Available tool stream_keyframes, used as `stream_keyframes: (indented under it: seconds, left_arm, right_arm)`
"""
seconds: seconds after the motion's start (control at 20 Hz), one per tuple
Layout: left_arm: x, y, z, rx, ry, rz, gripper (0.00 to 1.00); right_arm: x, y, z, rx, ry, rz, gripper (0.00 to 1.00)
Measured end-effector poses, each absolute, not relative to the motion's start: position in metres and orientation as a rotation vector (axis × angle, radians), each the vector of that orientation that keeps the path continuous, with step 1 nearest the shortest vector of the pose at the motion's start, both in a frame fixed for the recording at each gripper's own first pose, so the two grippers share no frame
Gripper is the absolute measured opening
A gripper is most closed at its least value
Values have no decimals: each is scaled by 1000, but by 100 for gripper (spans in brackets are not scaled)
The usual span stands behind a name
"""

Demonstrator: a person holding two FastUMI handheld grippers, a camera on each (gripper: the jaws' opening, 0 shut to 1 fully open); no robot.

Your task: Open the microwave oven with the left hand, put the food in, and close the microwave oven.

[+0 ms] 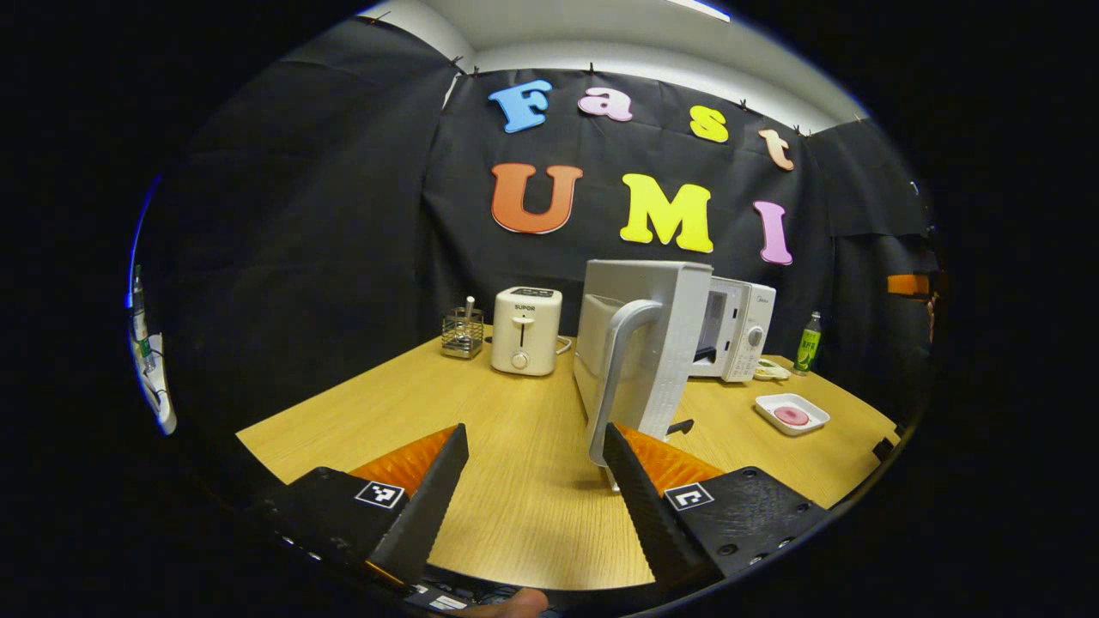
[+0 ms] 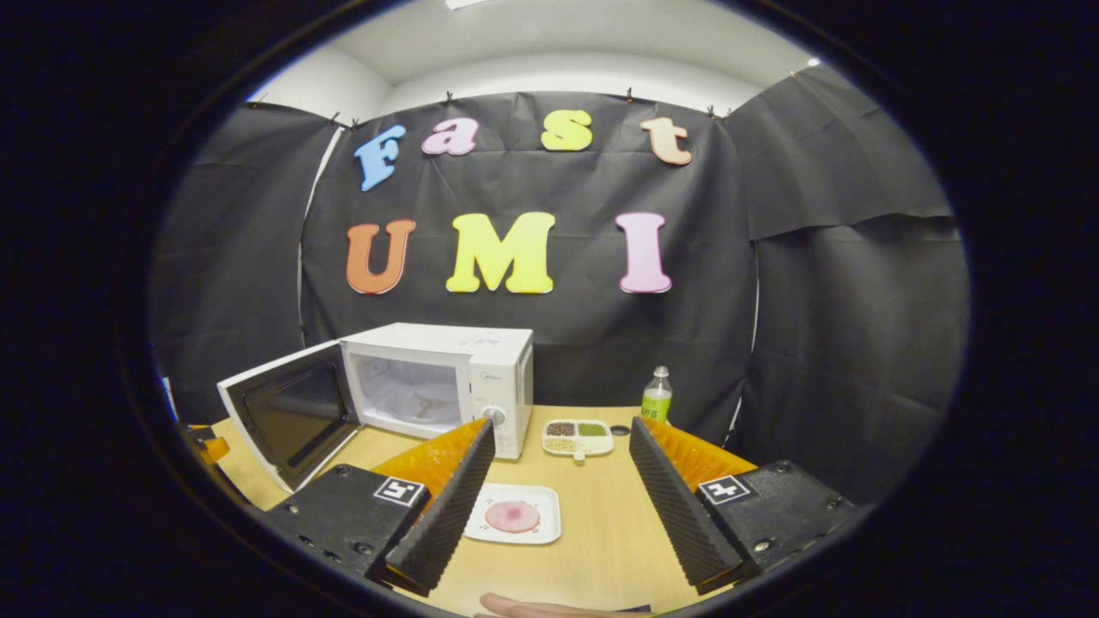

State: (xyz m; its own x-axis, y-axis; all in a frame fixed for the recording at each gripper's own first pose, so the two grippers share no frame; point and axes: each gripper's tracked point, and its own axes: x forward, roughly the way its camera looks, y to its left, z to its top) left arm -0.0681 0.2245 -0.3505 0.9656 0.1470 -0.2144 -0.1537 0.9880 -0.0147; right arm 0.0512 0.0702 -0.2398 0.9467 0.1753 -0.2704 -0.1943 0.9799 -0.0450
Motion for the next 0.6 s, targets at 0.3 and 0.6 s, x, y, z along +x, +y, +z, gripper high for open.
stream_keyframes:
  seconds: [0.3,0.6]
  left_arm:
    - [-83,214,-293,7,126,153,94]
    - [-81,183,-245,46,98,155,94]
  right_arm:
    - [69,73,-257,-121,348,179,100]
    - [111,62,-281,-193,480,183,96]
